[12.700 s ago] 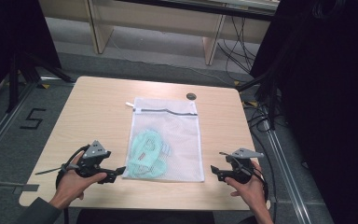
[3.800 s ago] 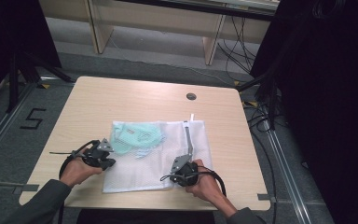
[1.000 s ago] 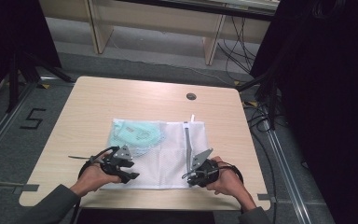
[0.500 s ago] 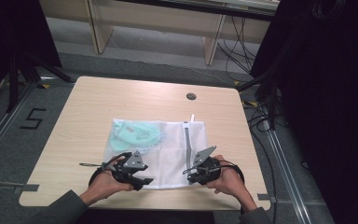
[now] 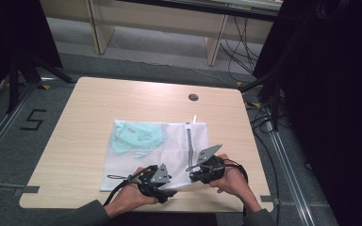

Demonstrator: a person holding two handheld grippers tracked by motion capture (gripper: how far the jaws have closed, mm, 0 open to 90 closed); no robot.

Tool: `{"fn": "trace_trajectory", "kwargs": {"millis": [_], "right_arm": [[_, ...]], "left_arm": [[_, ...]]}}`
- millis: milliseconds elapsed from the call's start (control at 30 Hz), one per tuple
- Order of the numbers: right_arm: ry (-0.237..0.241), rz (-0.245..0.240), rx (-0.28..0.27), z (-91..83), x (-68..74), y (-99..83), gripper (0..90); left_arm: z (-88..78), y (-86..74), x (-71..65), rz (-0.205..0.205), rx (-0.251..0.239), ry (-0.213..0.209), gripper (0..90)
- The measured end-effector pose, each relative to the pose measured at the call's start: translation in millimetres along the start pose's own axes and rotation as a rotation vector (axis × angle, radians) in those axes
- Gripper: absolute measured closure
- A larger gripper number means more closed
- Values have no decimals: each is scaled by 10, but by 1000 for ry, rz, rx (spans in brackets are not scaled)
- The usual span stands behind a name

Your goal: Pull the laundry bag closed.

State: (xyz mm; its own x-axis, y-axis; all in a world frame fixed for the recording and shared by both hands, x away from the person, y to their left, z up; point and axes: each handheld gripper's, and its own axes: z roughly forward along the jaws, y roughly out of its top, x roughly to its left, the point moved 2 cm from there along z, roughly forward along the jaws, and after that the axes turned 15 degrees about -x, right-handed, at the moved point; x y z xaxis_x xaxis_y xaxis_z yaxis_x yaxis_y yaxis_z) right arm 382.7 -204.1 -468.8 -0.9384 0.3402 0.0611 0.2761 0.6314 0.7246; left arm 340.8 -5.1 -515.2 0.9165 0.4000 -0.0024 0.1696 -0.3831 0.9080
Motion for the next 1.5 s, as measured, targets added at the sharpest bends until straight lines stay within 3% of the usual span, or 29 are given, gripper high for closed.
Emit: {"fn": "trace_trajectory", "kwargs": {"millis": [100, 133, 200, 267, 367, 433, 533, 600, 633, 733, 800, 833, 867, 933, 967, 1067, 1167, 1200, 1500], "right_arm": [[-2, 3, -10, -5, -5, 18, 865], [-6, 2, -9, -6, -6, 21, 865], [-3, 2, -9, -8, -10, 25, 865], [-2, 8, -6, -8, -10, 22, 865], [-1, 9, -4, -8, -13, 22, 865], [-2, 9, -4, -9, -13, 23, 865], [-3, 11, -13, -9, -13, 27, 865], [-5, 8, -7, -14, -16, 27, 865], [-5, 7, -7, -9, -17, 26, 865], [0, 4, -14, 5, -13, 29, 865], [1, 2, -12, 7, -13, 31, 865], [1, 2, -12, 7, -13, 31, 865], [9, -11, -19, 11, -34, 34, 865], [-4, 7, -16, 1, -32, 23, 865], [12, -9, -22, 7, -52, 18, 865], [2, 18, -18, 10, -49, -4, 865], [20, 4, -13, 36, -72, -15, 866], [13, 22, -7, 40, -65, -22, 865], [24, 24, 1, 80, -107, -47, 866]], "left_arm": [[62, 36, -11, 10, -5, 8, 455], [88, 55, -29, -5, -33, 11, 466], [136, 110, -37, 15, -67, 12, 503], [153, 121, -44, 12, -68, 11, 511], [204, 120, -46, 43, -48, 7, 540], [240, 119, -74, 39, -53, 1, 560], [279, 128, -93, 67, -61, -7, 594], [322, 122, -103, 51, -71, -12, 646], [327, 122, -91, 71, -53, -21, 666], [351, 119, -89, 77, -68, -7, 732], [364, 113, -86, 99, -76, -3, 790], [356, 115, -67, 140, -65, -4, 790], [361, 107, -76, 146, -61, -23, 850], [368, 107, -96, 128, -74, -26, 862], [355, 116, -75, 192, -59, -34, 865], [359, 108, -98, 175, -57, -32, 871], [348, 101, -95, 211, -41, -15, 874], [348, 101, -95, 211, -41, -15, 875], [356, 80, -118, 149, -40, -32, 880]]}}
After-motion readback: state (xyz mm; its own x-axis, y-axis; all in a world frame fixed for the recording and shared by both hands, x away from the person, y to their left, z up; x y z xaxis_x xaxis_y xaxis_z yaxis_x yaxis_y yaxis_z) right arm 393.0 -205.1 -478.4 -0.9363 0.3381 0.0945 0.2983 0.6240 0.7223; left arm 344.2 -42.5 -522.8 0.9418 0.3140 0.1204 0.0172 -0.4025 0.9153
